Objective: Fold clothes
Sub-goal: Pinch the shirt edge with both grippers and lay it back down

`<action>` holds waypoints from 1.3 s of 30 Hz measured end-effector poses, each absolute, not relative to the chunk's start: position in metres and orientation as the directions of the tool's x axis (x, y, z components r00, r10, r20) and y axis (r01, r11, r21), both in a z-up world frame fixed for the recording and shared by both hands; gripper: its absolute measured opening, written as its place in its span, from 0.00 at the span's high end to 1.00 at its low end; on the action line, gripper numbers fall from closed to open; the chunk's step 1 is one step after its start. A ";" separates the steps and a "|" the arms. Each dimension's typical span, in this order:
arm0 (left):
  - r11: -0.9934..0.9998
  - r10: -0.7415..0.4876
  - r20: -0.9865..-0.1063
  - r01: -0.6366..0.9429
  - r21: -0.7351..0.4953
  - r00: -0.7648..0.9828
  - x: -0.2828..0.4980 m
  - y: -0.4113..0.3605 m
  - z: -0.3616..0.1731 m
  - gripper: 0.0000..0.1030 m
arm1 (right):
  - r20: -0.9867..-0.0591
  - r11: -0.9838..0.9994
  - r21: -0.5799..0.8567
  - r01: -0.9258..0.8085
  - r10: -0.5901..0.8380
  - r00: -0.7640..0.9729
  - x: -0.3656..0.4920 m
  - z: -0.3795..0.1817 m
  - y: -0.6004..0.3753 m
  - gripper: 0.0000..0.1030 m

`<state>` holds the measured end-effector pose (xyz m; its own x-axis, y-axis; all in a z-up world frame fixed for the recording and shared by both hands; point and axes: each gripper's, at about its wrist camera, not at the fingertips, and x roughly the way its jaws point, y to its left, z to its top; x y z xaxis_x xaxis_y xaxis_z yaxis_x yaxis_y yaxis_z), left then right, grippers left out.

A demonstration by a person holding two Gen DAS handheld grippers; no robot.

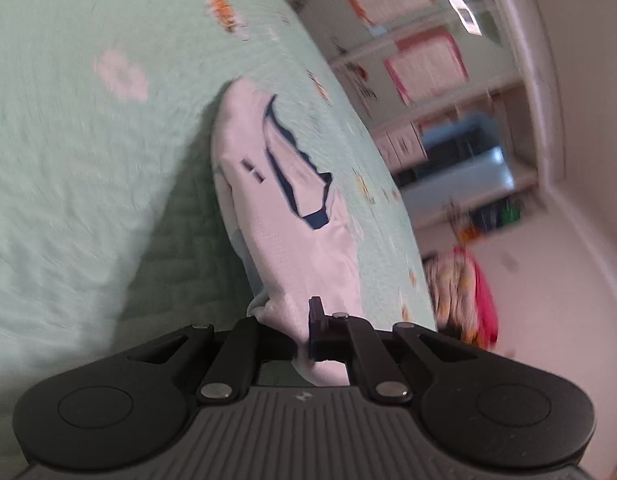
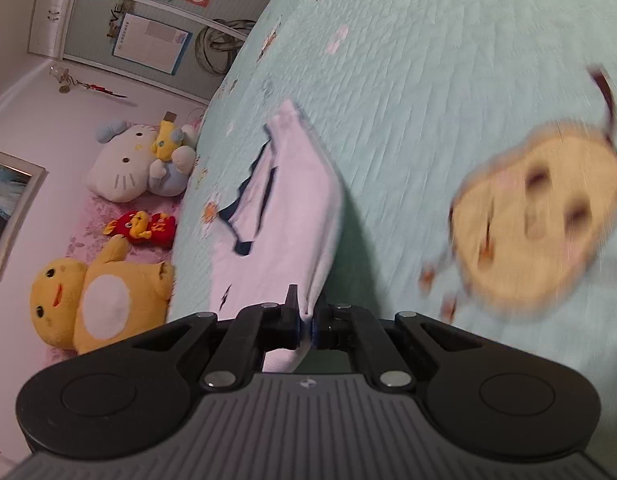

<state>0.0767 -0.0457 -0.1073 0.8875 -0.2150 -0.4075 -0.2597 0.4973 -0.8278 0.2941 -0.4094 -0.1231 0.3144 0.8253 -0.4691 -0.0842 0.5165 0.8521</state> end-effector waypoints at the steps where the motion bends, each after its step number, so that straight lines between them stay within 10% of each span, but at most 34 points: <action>1: 0.510 -0.227 -0.416 -0.256 -0.821 0.881 0.066 -0.041 -0.106 0.97 | -0.471 0.513 0.855 -0.076 0.829 0.301 0.278 -0.123 -0.409 0.97; 12: 0.551 -0.250 -0.526 -0.328 -0.768 0.813 0.019 -0.023 -0.147 0.88 | -0.536 0.578 0.808 -0.118 0.802 0.263 0.176 -0.149 -0.409 0.90; 19: 0.616 -0.088 -0.577 -0.411 -0.672 0.812 -0.005 -0.012 -0.101 0.55 | -0.602 0.708 0.668 -0.230 0.695 0.393 0.183 -0.110 -0.422 0.71; 39: 0.959 0.008 -0.465 -0.138 -0.247 0.885 0.219 0.049 -0.100 0.54 | -0.489 0.719 0.237 -0.653 0.669 0.559 0.379 -0.099 -0.286 0.71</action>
